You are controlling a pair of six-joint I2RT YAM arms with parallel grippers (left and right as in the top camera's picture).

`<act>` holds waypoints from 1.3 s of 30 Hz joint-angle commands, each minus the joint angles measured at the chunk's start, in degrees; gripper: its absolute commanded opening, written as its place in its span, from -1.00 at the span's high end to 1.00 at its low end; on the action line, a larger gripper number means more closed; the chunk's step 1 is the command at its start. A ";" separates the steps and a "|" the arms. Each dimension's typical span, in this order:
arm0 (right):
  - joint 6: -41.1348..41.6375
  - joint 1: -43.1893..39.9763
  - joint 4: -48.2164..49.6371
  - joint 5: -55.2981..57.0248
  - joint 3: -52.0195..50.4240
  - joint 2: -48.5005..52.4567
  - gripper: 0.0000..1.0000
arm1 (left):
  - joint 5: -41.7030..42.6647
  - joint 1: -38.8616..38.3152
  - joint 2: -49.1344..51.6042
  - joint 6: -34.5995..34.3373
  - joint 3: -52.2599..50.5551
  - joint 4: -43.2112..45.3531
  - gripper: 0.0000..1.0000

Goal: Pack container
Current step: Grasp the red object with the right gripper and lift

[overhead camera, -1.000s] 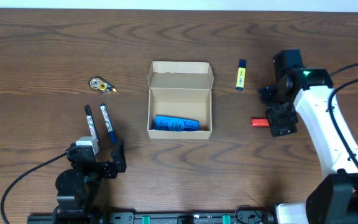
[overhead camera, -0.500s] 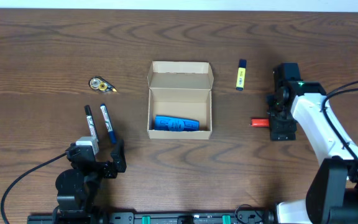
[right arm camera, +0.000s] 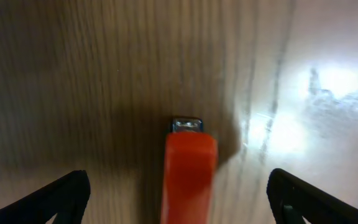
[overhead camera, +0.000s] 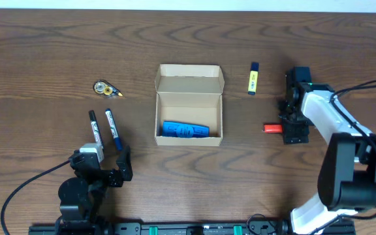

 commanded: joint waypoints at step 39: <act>-1.81 -0.90 0.59 -2.51 -0.42 6.21 0.97 | 0.33 0.35 -0.37 -0.85 -1.09 -0.07 -0.91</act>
